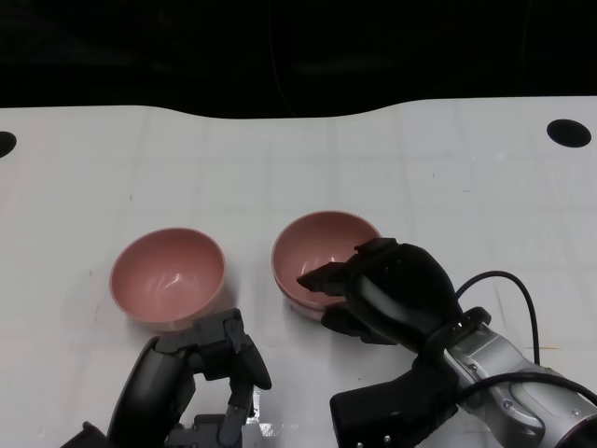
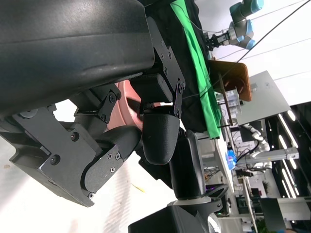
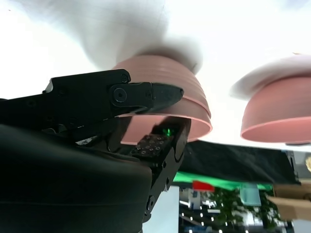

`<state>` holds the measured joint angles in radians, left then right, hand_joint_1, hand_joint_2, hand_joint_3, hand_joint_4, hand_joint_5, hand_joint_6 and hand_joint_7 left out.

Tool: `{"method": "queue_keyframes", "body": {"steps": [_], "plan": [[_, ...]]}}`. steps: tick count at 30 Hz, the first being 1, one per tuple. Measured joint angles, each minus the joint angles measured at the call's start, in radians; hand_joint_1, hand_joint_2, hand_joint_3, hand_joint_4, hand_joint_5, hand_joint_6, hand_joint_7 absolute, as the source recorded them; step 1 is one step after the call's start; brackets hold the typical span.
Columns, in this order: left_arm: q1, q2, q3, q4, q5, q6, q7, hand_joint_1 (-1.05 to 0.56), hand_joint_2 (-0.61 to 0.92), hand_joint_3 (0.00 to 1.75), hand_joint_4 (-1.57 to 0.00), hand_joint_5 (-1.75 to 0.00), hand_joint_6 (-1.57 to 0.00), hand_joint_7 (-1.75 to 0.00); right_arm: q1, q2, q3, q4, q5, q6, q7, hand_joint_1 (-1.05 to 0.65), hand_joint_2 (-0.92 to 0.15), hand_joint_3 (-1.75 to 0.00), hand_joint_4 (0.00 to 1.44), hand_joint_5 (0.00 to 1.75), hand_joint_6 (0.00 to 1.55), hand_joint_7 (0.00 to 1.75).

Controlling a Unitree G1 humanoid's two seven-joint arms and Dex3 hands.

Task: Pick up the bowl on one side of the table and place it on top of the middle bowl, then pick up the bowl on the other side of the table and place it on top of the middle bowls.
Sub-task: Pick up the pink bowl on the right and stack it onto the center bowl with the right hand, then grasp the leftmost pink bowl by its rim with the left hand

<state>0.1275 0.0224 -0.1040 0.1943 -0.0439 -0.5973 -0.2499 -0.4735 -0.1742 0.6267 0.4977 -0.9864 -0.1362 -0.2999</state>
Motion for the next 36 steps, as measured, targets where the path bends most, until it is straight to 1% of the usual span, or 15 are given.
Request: {"method": "queue_keyframes", "body": {"steps": [3, 8, 11, 18, 22, 26, 27, 28, 30, 33, 36], "plan": [[0.000, 0.001, 0.000, -0.001, 0.007, 0.000, 0.000, -0.13, 0.36, 1.40, -0.86, -1.74, -0.83, -1.42, 0.012, -0.009, 0.000, -0.033, 0.000, 0.024, 0.014, -0.72, -0.92, -0.18, 0.25, 0.14, 0.31, 0.00], [0.000, 0.001, 0.000, -0.002, 0.012, 0.000, 0.001, -0.11, 0.36, 1.40, -0.87, -1.74, -0.83, -1.43, 0.041, -0.021, -0.004, -0.078, 0.008, 0.030, 0.010, -0.74, -0.92, -0.19, 0.22, 0.14, 0.27, 0.00], [0.000, 0.001, 0.000, -0.002, 0.011, 0.002, 0.000, -0.11, 0.37, 1.38, -0.86, -1.73, -0.82, -1.43, 0.061, -0.029, -0.023, -0.104, 0.025, 0.024, 0.003, -0.74, -0.92, -0.20, 0.21, 0.14, 0.25, 0.00], [-0.003, 0.001, 0.000, 0.002, 0.008, -0.004, 0.000, -0.12, 0.35, 1.41, -0.85, -1.74, -0.83, -1.42, 0.109, -0.071, -0.070, -0.221, 0.046, 0.007, 0.006, -0.72, -0.92, -0.22, 0.18, 0.16, 0.24, 0.00], [-0.004, 0.001, 0.001, 0.002, 0.005, -0.004, 0.000, -0.13, 0.35, 1.41, -0.86, -1.74, -0.83, -1.41, 0.154, -0.098, -0.088, -0.293, 0.052, -0.001, 0.011, -0.70, -0.92, -0.23, 0.18, 0.18, 0.24, 0.00], [-0.004, 0.001, 0.001, 0.002, -0.002, -0.003, 0.000, -0.13, 0.35, 1.42, -0.86, -1.75, -0.83, -1.40, 0.192, -0.112, -0.108, -0.327, 0.062, -0.025, 0.008, -0.70, -0.92, -0.23, 0.18, 0.20, 0.23, 0.00], [-0.004, 0.001, 0.001, 0.002, -0.002, -0.003, 0.000, -0.13, 0.35, 1.42, -0.86, -1.75, -0.83, -1.41, 0.202, -0.114, -0.116, -0.332, 0.064, -0.029, 0.006, -0.69, -0.92, -0.22, 0.10, 0.40, 0.25, 0.01], [-0.004, 0.001, 0.001, 0.002, -0.002, -0.001, 0.000, -0.12, 0.35, 1.42, -0.85, -1.75, -0.83, -1.41, 0.212, -0.118, -0.121, -0.340, 0.067, -0.036, 0.003, -0.68, -0.92, -0.22, 0.05, 0.51, 0.25, 0.01], [-0.004, 0.001, 0.001, 0.002, -0.002, 0.004, 0.000, -0.12, 0.35, 1.42, -0.85, -1.75, -0.83, -1.41, 0.233, -0.127, -0.131, -0.362, 0.071, -0.056, -0.003, -0.68, -0.92, -0.21, 0.01, 0.63, 0.27, 0.02], [-0.005, 0.001, 0.002, 0.002, -0.001, 0.014, 0.000, -0.12, 0.35, 1.42, -0.85, -1.75, -0.83, -1.41, 0.257, -0.137, -0.153, -0.383, 0.079, -0.082, -0.012, -0.66, -0.92, -0.19, 0.00, 0.67, 0.29, 0.03], [-0.004, 0.001, 0.003, 0.002, 0.001, 0.014, 0.001, -0.12, 0.35, 1.43, -0.86, -1.75, -0.82, -1.41, 0.284, -0.152, -0.172, -0.392, 0.105, -0.134, -0.038, -0.62, -0.92, -0.14, 0.00, 0.72, 0.31, 0.04]]}}
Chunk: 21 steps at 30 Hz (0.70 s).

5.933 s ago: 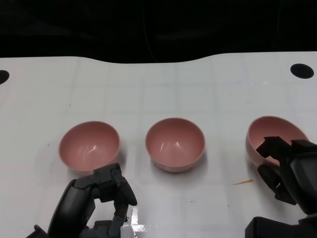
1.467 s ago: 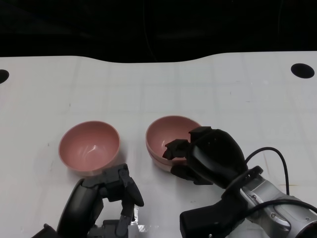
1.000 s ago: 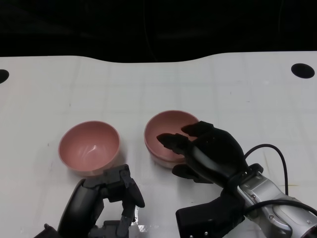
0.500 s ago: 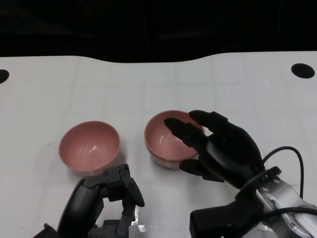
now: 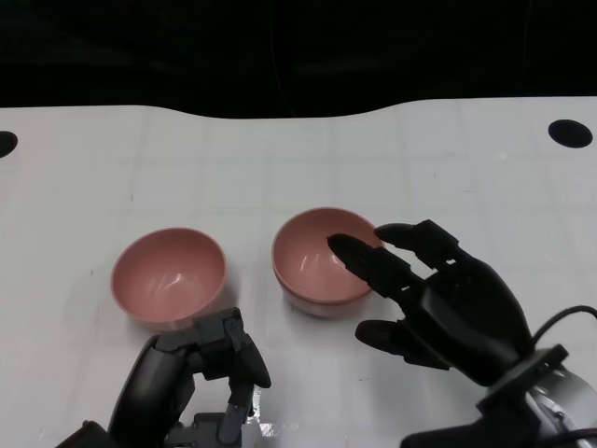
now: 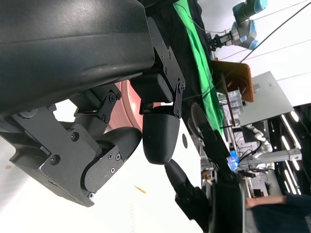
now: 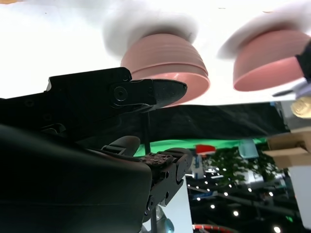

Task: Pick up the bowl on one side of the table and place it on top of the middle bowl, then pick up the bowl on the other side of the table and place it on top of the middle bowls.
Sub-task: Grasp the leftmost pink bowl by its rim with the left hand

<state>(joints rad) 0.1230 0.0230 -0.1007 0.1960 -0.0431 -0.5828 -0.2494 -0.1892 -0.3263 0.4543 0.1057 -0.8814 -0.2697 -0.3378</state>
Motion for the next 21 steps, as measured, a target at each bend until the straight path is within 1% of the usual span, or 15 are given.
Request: {"method": "queue_keyframes", "body": {"steps": [5, 11, 15, 21], "plan": [[-0.001, 0.000, 0.001, 0.000, 0.006, 0.000, 0.000, -0.13, 0.35, 1.43, -0.86, -1.75, -0.82, -1.43, 0.025, -0.012, -0.023, 0.003, 0.015, -0.062, -0.043, -0.61, -0.92, -0.12, 0.00, 0.77, 0.33, 0.05], [-0.002, 0.000, 0.003, 0.000, 0.004, 0.000, 0.000, -0.12, 0.35, 1.43, -0.87, -1.74, -0.82, -1.43, 0.061, -0.030, -0.044, 0.006, 0.032, -0.098, -0.045, -0.60, -0.92, -0.15, 0.00, 0.79, 0.34, 0.05], [-0.002, 0.000, 0.003, 0.000, 0.005, 0.001, 0.000, -0.13, 0.34, 1.43, -0.86, -1.74, -0.82, -1.42, 0.096, -0.044, -0.065, -0.006, 0.035, -0.112, -0.046, -0.59, -0.92, -0.16, 0.00, 0.84, 0.36, 0.06], [-0.002, 0.000, 0.004, 0.000, 0.010, 0.001, 0.001, -0.13, 0.35, 1.42, -0.87, -1.74, -0.81, -1.43, 0.158, -0.058, -0.100, -0.044, 0.044, -0.134, -0.045, -0.54, -0.92, -0.09, 0.03, 0.91, 0.41, 0.08]]}}
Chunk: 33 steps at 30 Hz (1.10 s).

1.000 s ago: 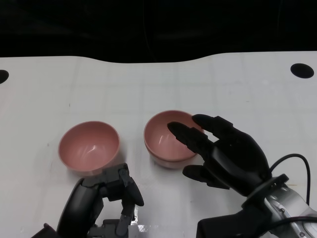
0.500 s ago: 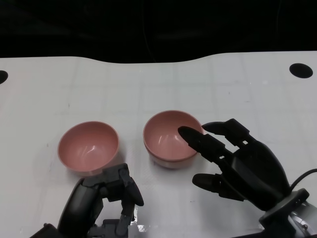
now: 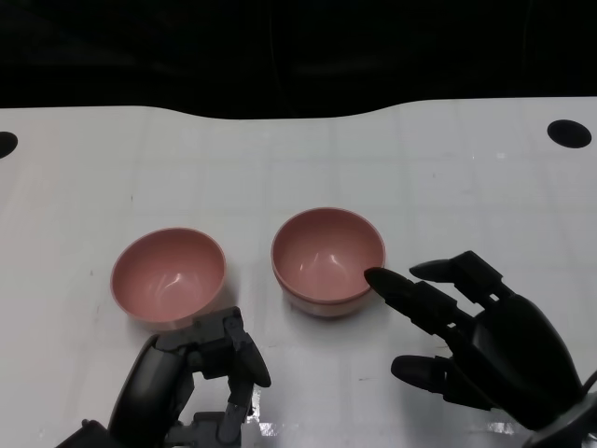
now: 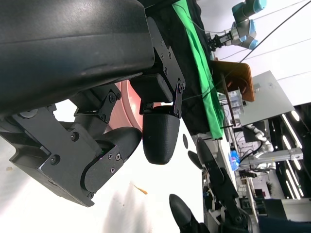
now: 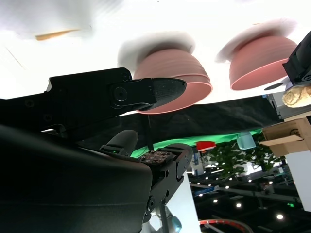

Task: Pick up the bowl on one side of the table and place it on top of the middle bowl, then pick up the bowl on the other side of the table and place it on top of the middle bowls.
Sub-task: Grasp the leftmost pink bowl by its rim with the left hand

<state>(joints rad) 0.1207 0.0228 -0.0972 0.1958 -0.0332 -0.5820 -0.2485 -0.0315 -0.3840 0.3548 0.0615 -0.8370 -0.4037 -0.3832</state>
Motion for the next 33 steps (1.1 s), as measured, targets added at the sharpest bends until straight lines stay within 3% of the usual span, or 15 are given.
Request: {"method": "queue_keyframes", "body": {"steps": [9, 21, 30, 31, 33], "plan": [[0.000, 0.000, 0.004, -0.003, -0.001, 0.004, 0.000, -0.12, 0.36, 1.41, -0.86, -1.74, -0.81, -1.43, 0.060, 0.000, -0.042, -0.014, 0.020, -0.053, -0.039, -0.44, -0.92, -0.06, 0.25, 0.98, 0.59, 0.18], [-0.001, 0.001, 0.023, -0.002, 0.007, 0.004, 0.010, -0.14, 0.36, 1.39, -0.85, -1.74, -0.80, -1.45, 0.095, 0.015, -0.047, 0.006, 0.012, -0.106, -0.154, -0.35, -0.92, -0.03, 0.58, 1.18, 0.83, 0.39], [-0.006, 0.007, 0.034, -0.002, 0.028, -0.001, 0.024, -0.14, 0.36, 1.37, -0.86, -1.75, -0.80, -1.46, 0.098, 0.020, -0.048, 0.040, 0.007, -0.116, -0.198, -0.14, -0.90, -0.05, 0.77, 1.19, 0.95, 0.59], [-0.007, 0.007, 0.034, -0.002, 0.028, -0.002, 0.025, -0.13, 0.36, 1.37, -0.86, -1.75, -0.80, -1.46, 0.098, 0.021, -0.048, 0.044, 0.008, -0.117, -0.199, -0.12, -0.88, -0.09, 0.79, 1.19, 0.94, 0.65], [-0.009, 0.007, 0.034, -0.002, 0.028, -0.002, 0.028, -0.13, 0.37, 1.38, -0.87, -1.75, -0.80, -1.46, 0.098, 0.021, -0.048, 0.051, 0.010, -0.117, -0.199, -0.08, -0.56, -0.73, 0.82, 1.19, 0.90, 0.83]]}}
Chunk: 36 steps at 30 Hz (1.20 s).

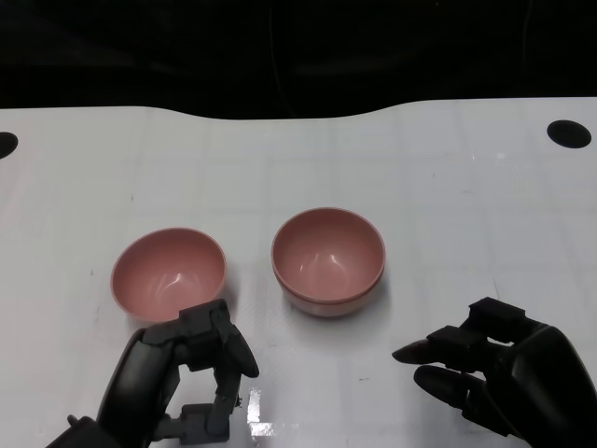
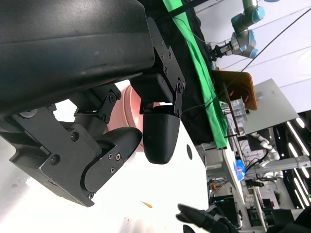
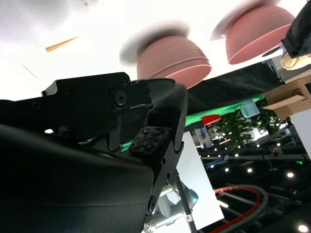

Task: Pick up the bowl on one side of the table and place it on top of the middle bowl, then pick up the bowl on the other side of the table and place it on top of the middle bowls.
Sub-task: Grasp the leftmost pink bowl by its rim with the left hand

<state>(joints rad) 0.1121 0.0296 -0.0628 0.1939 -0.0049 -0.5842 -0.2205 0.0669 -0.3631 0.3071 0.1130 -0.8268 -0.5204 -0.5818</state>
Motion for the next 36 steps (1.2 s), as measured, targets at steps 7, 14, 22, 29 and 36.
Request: {"method": "queue_keyframes", "body": {"steps": [7, 14, 22, 29, 36], "plan": [[0.001, -0.001, 0.005, -0.001, -0.005, 0.001, 0.006, -0.10, 0.39, 1.38, -0.84, -1.74, -0.80, -1.44, -0.002, 0.000, -0.001, 0.035, 0.023, -0.008, 0.001, -0.03, -0.30, -1.37, 0.89, 1.36, 0.94, 1.07], [0.000, -0.002, 0.024, -0.001, -0.010, -0.002, 0.016, -0.09, 0.42, 1.33, -0.76, -1.65, -0.74, -1.32, -0.013, 0.004, -0.004, 0.058, 0.046, -0.008, 0.007, -0.05, -0.20, -1.55, 0.97, 1.62, 0.93, 1.29], [0.000, -0.014, 0.029, -0.001, -0.020, -0.006, 0.027, -0.12, 0.50, 1.08, -0.66, -1.50, -0.63, -1.19, -0.014, 0.012, -0.017, 0.060, 0.066, -0.008, 0.024, -0.07, -0.22, -1.53, 0.95, 1.74, 0.90, 1.41], [-0.004, -0.018, 0.046, -0.014, 0.054, -0.021, 0.095, -0.26, 0.77, 0.45, -0.57, -1.22, -0.55, -0.84, -0.017, 0.030, -0.025, 0.060, 0.069, 0.002, 0.048, -0.09, -0.22, -1.52, 0.97, 1.75, 0.86, 1.49], [-0.016, 0.012, 0.066, -0.033, 0.142, -0.032, 0.158, -0.35, 0.89, 0.18, -0.57, -1.00, -0.57, -0.56, -0.020, 0.038, -0.027, 0.060, 0.068, 0.004, 0.053, -0.07, -0.20, -1.53, 0.98, 1.75, 0.86, 1.53]]}}
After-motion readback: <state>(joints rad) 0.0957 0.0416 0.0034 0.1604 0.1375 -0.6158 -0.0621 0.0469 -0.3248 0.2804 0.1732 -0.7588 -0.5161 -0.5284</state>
